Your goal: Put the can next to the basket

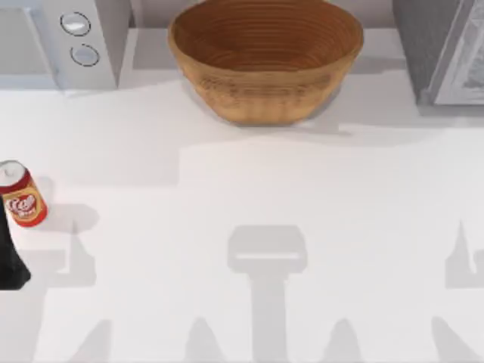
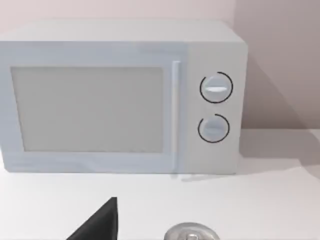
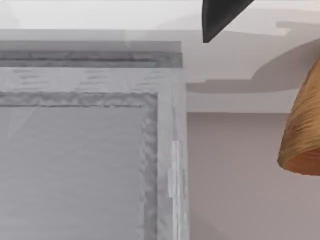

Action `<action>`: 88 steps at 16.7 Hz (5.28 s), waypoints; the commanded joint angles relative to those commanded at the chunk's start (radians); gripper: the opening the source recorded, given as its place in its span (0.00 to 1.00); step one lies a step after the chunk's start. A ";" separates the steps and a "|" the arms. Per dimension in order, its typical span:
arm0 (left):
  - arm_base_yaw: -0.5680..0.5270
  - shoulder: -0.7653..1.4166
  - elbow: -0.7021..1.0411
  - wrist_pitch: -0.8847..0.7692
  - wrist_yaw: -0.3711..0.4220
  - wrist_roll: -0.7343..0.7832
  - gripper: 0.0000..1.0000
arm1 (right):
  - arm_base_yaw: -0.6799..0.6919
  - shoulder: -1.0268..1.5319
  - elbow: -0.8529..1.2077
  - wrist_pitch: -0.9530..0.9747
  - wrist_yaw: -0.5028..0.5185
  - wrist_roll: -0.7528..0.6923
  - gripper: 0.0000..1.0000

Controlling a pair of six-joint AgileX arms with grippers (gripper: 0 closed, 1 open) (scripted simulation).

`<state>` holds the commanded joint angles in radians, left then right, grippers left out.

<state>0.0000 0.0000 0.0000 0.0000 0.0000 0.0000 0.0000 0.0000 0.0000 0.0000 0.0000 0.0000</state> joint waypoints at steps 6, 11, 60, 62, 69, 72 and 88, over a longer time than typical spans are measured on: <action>0.001 0.104 0.100 -0.079 0.000 0.054 1.00 | 0.000 0.000 0.000 0.000 0.000 0.000 1.00; 0.004 0.460 0.403 -0.317 0.001 0.216 1.00 | 0.000 0.000 0.000 0.000 0.000 0.000 1.00; 0.016 1.981 1.405 -0.993 0.001 0.828 0.10 | 0.000 0.000 0.000 0.000 0.000 0.000 1.00; 0.016 1.981 1.405 -0.993 0.001 0.828 0.00 | 0.000 0.000 0.000 0.000 0.000 0.000 1.00; 0.016 1.981 1.405 -0.993 0.001 0.828 0.00 | 0.000 0.000 0.000 0.000 0.000 0.000 1.00; 0.006 1.984 1.413 -0.996 0.002 0.818 0.00 | 0.000 0.000 0.000 0.000 0.000 0.000 1.00; -0.621 2.304 1.908 -1.258 0.013 -0.454 0.00 | 0.000 0.000 0.000 0.000 0.000 0.000 1.00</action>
<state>-0.6211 2.3036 1.9075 -1.2585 0.0127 -0.4544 0.0000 0.0000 0.0000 0.0000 0.0000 0.0000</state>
